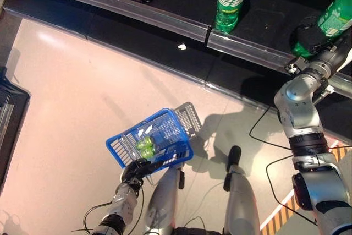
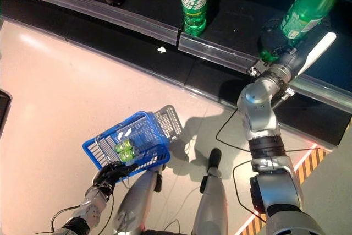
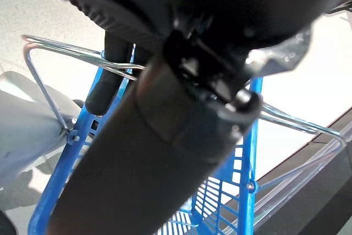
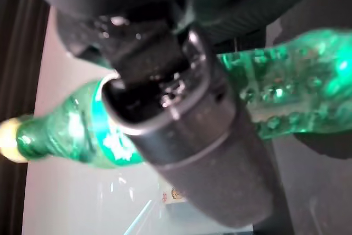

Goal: Pick up the drink and place into the basket.

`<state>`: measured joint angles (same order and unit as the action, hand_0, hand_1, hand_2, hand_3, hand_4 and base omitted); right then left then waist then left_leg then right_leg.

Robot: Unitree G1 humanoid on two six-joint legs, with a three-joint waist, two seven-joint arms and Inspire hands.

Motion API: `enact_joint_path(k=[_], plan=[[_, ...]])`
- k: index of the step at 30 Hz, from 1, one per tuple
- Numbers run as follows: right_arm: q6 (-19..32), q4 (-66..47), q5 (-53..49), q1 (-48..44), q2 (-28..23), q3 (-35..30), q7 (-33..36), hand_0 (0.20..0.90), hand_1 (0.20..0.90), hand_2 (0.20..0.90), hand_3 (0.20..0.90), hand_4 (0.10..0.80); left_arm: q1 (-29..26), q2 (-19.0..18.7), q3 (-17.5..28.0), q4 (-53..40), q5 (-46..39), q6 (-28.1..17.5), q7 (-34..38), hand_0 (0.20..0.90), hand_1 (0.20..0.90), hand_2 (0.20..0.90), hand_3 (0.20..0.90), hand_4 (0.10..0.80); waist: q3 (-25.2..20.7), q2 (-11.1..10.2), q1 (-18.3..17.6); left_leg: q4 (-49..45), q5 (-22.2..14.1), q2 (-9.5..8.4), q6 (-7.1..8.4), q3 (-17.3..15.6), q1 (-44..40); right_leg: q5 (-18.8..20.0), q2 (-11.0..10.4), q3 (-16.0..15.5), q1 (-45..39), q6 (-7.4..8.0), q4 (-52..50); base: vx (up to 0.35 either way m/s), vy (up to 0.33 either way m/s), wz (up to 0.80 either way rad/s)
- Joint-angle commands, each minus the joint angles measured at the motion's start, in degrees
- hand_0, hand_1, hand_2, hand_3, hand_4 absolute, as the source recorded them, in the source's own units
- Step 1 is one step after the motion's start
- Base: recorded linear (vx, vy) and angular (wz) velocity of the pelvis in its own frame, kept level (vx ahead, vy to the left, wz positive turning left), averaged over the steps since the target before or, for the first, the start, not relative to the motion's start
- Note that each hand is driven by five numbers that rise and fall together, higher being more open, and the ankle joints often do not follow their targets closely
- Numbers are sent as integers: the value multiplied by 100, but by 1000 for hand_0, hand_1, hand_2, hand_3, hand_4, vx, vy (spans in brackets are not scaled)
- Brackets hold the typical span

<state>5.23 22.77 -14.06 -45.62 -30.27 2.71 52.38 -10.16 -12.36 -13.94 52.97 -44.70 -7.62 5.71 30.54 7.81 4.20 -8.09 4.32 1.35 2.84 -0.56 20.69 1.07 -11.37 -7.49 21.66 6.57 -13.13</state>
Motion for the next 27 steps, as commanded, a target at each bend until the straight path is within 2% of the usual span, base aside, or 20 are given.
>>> enact_joint_path(k=[1, 6, 11, 13, 16, 21, 23, 27], plan=[[657, -458, 123, -685, -772, -167, 153, 300, 300, 300, 200, 100, 589, 96, -399, -151, -163, -62, -217, 300, 300, 300, 200, 100, -75, -115, -50, -588, -138, -134, -151, 77, 241, -110, 211, 81, -50, -577, -286, -38, -9, 2], [746, -611, 93, -600, -735, -193, 12, 300, 300, 300, 200, 100, 604, 67, -294, -253, -220, -190, -124, 300, 300, 300, 200, 100, -75, -150, -53, -587, -162, -127, -149, 86, 117, -153, 234, 47, -190, -603, -279, -34, -9, 1], [732, -1178, 108, -343, -620, -241, -362, 300, 300, 300, 200, 100, 665, -3, 3, -365, -425, -431, -62, 300, 300, 300, 200, 100, -142, -223, -68, -594, -198, -105, -129, 73, -111, -257, 264, -4, -445, -655, -299, -41, 1, 0], [782, -1684, 143, 67, -474, -297, -743, 300, 300, 300, 200, 100, 762, -76, 225, -485, -473, -533, -127, 300, 300, 300, 200, 100, -280, -290, -83, -590, -223, -72, -112, 63, -254, -329, 280, -32, -609, -674, -317, -3, -14, 2], [819, -2186, 270, 475, -314, -311, -1069, 300, 300, 300, 200, 100, 867, -117, 349, -612, -370, -630, -174, 300, 300, 300, 200, 100, -392, -368, -102, -576, -232, -38, -102, 42, -379, -371, 282, -71, -762, -690, -308, -4, -23, 4], [1075, -3218, 513, 1340, -13, -198, -1991, 300, 300, 300, 200, 100, 1180, -188, 655, -1140, -370, -939, -404, 300, 300, 300, 200, 100, -725, -563, -122, -555, -283, 86, -67, -8, -696, -508, 309, -166, -1195, -724, -266, 34, -40, 10], [1071, -3437, 428, 1485, 35, -159, -2249, 300, 300, 300, 200, 100, 1244, -222, 701, -1319, -233, -1036, -473, 300, 300, 300, 200, 100, -807, -603, -114, -552, -284, 115, -54, -5, -775, -541, 319, -194, -1306, -728, -255, 53, -27, 2], [871, -3920, -248, 1815, 156, -10, -2974, 300, 300, 300, 200, 100, 1403, -362, 673, -2120, -270, -923, -590, 300, 300, 300, 200, 100, -1007, -650, -67, -506, -262, 155, -33, 9, -945, -599, 349, -261, -1571, -746, -191, 55, -11, 4]])
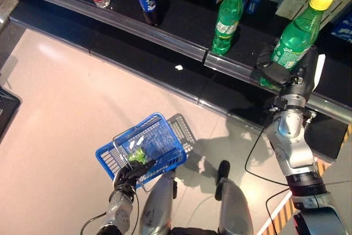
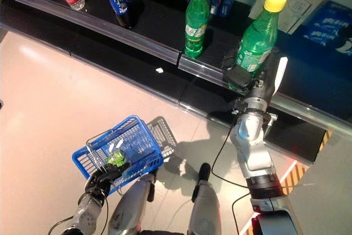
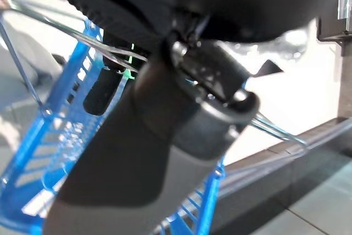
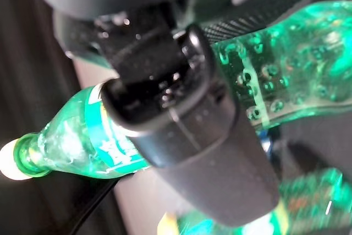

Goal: Pick up the drink and place into the basket.

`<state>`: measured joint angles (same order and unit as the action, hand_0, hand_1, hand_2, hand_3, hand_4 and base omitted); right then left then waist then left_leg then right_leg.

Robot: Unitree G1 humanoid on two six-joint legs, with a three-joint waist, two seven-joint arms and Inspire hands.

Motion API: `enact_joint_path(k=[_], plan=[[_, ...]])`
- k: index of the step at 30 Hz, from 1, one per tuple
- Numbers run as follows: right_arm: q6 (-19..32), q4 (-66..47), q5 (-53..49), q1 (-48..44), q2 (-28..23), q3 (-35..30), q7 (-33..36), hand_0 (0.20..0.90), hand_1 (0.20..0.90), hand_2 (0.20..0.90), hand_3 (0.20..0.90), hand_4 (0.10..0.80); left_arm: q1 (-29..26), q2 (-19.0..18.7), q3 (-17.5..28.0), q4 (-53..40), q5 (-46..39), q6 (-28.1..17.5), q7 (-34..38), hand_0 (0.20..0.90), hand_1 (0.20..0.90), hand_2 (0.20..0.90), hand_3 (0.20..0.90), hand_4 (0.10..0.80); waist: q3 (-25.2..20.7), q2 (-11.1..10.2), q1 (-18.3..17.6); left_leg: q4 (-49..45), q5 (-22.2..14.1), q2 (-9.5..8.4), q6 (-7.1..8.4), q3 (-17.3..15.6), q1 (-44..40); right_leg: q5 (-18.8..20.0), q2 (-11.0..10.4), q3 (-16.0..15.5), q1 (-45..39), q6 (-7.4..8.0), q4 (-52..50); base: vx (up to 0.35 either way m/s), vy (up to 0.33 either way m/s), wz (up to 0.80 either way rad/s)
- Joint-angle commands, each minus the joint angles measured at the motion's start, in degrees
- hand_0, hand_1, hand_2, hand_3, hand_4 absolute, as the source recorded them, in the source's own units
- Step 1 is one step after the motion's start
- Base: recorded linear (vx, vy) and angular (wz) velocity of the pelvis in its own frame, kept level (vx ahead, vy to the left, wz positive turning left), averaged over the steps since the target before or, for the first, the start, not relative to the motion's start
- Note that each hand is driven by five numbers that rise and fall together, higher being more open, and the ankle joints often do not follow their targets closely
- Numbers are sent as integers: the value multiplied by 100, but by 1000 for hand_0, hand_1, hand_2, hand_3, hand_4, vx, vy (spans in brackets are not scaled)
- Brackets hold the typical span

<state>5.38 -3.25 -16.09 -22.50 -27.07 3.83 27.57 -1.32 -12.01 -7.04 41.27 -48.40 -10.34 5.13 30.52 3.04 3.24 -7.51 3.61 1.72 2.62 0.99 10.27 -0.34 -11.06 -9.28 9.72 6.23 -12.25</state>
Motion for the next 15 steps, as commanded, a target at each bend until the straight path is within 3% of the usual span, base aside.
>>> enact_joint_path(k=[1, 9, 15], plan=[[832, -1450, -158, -290, -33, -26, -820, 300, 300, 300, 200, 100, 605, -440, -7, -1233, 93, -653, -578, 300, 300, 300, 200, 100, -1078, -177, 50, -527, -188, 117, -13, -134, 24, -468, 320, -114, -476, -710, -237, 61, 10, 4], [515, -2173, -1046, 543, 408, 722, -2131, 300, 300, 300, 200, 100, 997, -718, -23, -2909, 370, -466, -510, 300, 300, 300, 200, 100, -1407, -157, 243, -351, -150, 89, -24, 8, -233, -484, 323, -241, -854, -685, -60, 49, 20, 9], [331, -2331, -1103, 623, 538, 1426, -2307, 300, 300, 300, 200, 100, 1122, -930, -130, -4179, 348, -91, -390, 300, 300, 300, 200, 100, -1463, -142, 479, -403, -191, 5, -49, 188, -233, -516, 291, -407, -971, -693, -75, 19, 10, 10]])
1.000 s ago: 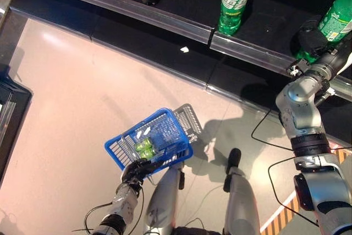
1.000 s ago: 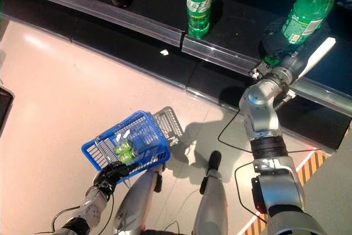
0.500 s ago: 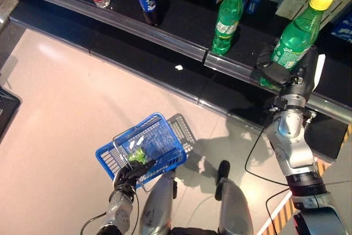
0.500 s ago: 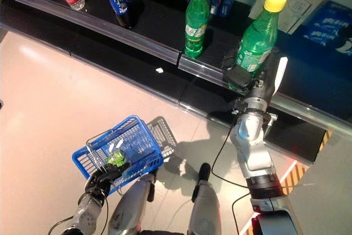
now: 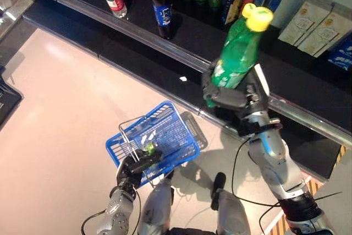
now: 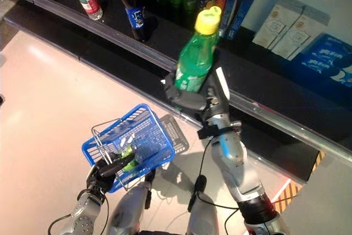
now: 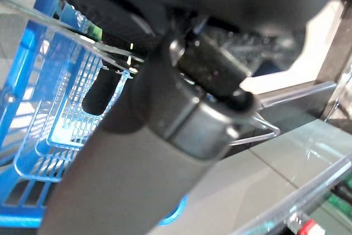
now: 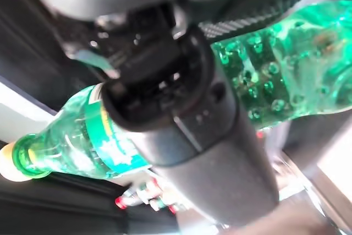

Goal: Pick up the drink and place into the basket.

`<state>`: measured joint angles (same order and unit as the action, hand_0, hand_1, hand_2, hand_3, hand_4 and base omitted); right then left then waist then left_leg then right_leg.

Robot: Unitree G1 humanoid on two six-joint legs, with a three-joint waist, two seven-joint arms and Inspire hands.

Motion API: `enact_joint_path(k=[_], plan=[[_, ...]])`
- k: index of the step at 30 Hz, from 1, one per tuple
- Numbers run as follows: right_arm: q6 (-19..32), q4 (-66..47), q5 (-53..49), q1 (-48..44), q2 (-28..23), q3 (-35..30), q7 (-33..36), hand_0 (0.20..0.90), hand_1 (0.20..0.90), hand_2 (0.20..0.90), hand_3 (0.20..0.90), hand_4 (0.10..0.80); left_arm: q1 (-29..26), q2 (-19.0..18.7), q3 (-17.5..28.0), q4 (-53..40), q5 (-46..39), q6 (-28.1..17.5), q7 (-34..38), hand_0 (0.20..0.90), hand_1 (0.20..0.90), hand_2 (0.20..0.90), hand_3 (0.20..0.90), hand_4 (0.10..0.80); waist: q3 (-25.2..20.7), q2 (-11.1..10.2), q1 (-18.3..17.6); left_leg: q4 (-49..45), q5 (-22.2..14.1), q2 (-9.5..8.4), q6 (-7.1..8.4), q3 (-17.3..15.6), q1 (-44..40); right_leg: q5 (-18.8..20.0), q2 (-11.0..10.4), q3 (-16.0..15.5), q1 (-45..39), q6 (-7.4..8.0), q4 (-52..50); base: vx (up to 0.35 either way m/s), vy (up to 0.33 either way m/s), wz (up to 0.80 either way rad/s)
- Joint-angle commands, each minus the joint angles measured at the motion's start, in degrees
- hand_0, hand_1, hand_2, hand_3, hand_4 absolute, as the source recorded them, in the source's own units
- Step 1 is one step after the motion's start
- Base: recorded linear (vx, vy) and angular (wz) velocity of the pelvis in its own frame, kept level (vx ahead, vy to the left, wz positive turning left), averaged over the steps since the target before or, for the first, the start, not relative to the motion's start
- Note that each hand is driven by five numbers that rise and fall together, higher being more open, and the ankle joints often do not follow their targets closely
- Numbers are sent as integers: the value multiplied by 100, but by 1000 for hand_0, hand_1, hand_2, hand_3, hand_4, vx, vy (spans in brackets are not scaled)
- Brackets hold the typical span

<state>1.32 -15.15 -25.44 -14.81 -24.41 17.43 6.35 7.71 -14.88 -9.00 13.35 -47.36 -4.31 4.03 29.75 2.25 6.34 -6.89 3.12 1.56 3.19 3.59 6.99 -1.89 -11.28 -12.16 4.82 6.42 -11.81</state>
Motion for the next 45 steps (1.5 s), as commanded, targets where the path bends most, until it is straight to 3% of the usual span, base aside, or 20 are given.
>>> enact_joint_path(k=[1, 13, 20, 28, 37, 45], plan=[[724, -1161, -164, -152, 274, 109, -174, 300, 300, 300, 200, 100, 240, -657, 67, -1500, 247, -649, -298, 300, 300, 300, 200, 100, -1387, -62, 195, -468, -146, 8, -110, -46, 94, -361, 310, -140, -493, -712, -122, 28, -6, 21], [563, -900, -240, -327, 440, 973, 379, 300, 300, 300, 200, 100, 261, -1179, -322, -3098, -274, -155, -1207, 300, 300, 300, 200, 100, -1248, -2, 612, -602, -158, -190, -167, 359, 185, -362, 210, -440, -565, -650, -212, 12, -9, 19], [482, -573, -624, -227, 524, 1438, 487, 300, 300, 300, 200, 100, 73, -1381, -612, -3589, -771, -408, -2173, 300, 300, 300, 200, 100, -1198, 33, 686, -620, -143, -240, -196, 478, 228, -352, 168, -482, -534, -606, -223, 10, -11, 12], [470, 142, -464, -393, 810, 1960, 760, 300, 300, 300, 200, 100, -466, -1585, -991, -3992, -948, -365, -2767, 300, 300, 300, 200, 100, -1169, 62, 765, -633, -108, -302, -194, 592, 261, -333, 121, -539, -504, -590, -243, 17, -14, 8], [499, 1711, 103, -391, 1251, 2102, 1122, 300, 300, 300, 200, 100, -425, -1631, -734, -4215, -1053, -160, -3221, 300, 300, 300, 200, 100, -1163, 209, 1026, -724, -125, -434, -187, 789, 382, -383, -3, -702, -469, -601, -333, 18, 5, 11], [518, 3459, 699, -158, 1473, 1818, 1570, 300, 300, 300, 200, 100, -198, -1442, -345, -4362, -1087, 126, -3809, 300, 300, 300, 200, 100, -1094, 286, 1291, -741, -159, -540, -183, 988, 459, -394, -119, -906, -481, -563, -372, 15, -11, 15]])
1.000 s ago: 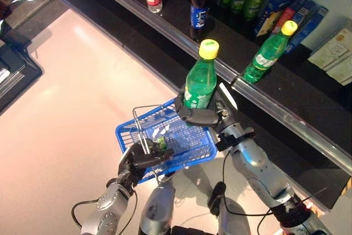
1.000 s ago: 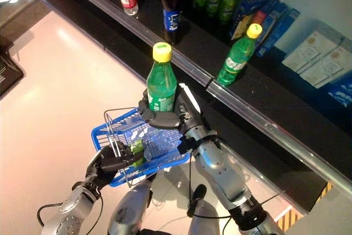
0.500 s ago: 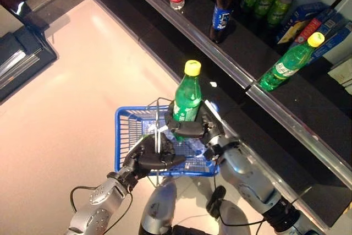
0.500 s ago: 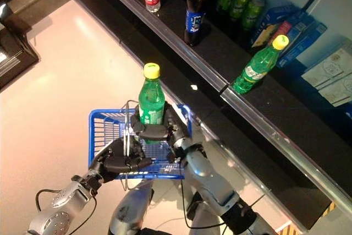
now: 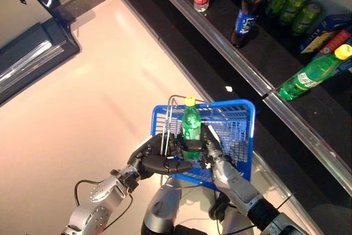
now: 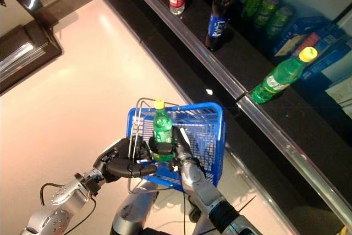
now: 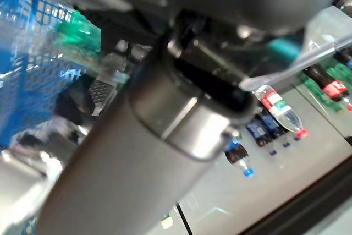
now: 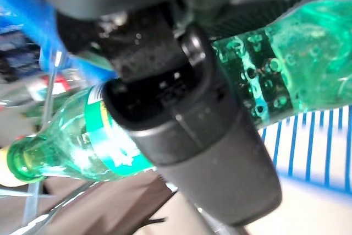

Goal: Pick up the drink and place into the basket.

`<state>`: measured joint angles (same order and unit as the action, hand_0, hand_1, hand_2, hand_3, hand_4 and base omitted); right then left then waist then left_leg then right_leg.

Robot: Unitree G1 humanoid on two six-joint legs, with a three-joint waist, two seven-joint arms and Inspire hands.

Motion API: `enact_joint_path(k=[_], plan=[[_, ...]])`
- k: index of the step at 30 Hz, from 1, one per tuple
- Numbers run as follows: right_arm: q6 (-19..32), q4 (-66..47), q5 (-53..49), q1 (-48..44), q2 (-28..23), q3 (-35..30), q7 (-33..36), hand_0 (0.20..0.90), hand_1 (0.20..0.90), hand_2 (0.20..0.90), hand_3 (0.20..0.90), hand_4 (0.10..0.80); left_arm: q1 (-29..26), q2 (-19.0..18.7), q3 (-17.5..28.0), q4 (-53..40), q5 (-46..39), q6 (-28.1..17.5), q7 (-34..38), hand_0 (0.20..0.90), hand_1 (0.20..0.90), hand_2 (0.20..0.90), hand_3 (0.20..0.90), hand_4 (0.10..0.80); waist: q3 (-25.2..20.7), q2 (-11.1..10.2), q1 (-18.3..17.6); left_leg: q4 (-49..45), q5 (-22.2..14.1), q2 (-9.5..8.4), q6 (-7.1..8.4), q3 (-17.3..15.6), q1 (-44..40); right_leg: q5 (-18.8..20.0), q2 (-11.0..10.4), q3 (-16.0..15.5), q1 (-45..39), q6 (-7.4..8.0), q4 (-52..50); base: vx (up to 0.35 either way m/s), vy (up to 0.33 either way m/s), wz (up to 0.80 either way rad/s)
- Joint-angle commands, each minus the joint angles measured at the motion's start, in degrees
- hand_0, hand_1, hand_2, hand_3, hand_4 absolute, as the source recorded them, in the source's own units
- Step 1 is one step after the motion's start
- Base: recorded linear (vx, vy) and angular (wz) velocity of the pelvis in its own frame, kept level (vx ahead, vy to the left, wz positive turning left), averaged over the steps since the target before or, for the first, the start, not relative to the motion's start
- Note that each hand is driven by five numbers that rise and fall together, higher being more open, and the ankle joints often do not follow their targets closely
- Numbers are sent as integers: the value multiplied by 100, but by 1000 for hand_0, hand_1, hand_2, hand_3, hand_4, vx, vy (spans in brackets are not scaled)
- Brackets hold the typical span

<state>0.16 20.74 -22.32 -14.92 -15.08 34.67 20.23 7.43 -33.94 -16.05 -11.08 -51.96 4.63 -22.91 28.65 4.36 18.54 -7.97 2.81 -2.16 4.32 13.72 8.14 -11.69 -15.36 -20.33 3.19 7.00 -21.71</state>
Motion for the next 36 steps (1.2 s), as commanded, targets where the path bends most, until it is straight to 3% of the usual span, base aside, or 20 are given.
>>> enact_joint_path(k=[1, 9, 16, 21, 28, 36], plan=[[666, -47, 368, -99, 539, 65, 200, 300, 300, 300, 200, 100, -148, 477, 388, -1926, -633, -754, -1160, 300, 300, 300, 200, 100, -976, 73, 81, -631, -129, -173, -300, -14, 350, 590, 291, -97, -316, -617, 622, 1, -60, 16], [749, 613, 382, 349, 624, -82, 287, 300, 300, 300, 200, 100, -175, 747, 465, -2000, -707, -439, -1392, 300, 300, 300, 200, 100, -883, 39, 83, -578, -122, -143, -310, 15, 397, 630, 335, -104, -285, -594, 687, -9, -43, 6], [428, 1386, -12, 387, 672, -99, -123, 300, 300, 300, 200, 100, -377, 866, 412, -1981, -548, -308, -1397, 300, 300, 300, 200, 100, -752, 65, 104, -555, -116, -129, -283, 38, 413, 628, 368, -87, -263, -612, 696, -14, -25, 0], [328, 2282, -1438, 332, 847, -589, -642, 300, 300, 300, 200, 100, -421, 897, 437, -1976, -576, -197, -1382, 300, 300, 300, 200, 100, -695, 118, 165, -535, -112, -133, -282, 80, 392, 611, 365, -134, -296, -641, 681, 0, 0, 0], [-178, 3307, -3451, 178, 1061, -1346, -1610, 300, 300, 300, 200, 100, -401, 919, 590, -2032, -645, 121, -1475, 300, 300, 300, 200, 100, -678, 172, 296, -533, -131, -128, -288, 125, 362, 587, 346, -222, -343, -659, 638, 30, -10, 1], [-464, 3473, -5463, 167, 1277, -2078, -1659, 300, 300, 300, 200, 100, -268, 935, 698, -2101, -714, 373, -1510, 300, 300, 300, 200, 100, -711, 213, 340, -546, -180, -127, -318, 133, 307, 566, 351, -243, -408, -656, 619, 62, -2, 2]])
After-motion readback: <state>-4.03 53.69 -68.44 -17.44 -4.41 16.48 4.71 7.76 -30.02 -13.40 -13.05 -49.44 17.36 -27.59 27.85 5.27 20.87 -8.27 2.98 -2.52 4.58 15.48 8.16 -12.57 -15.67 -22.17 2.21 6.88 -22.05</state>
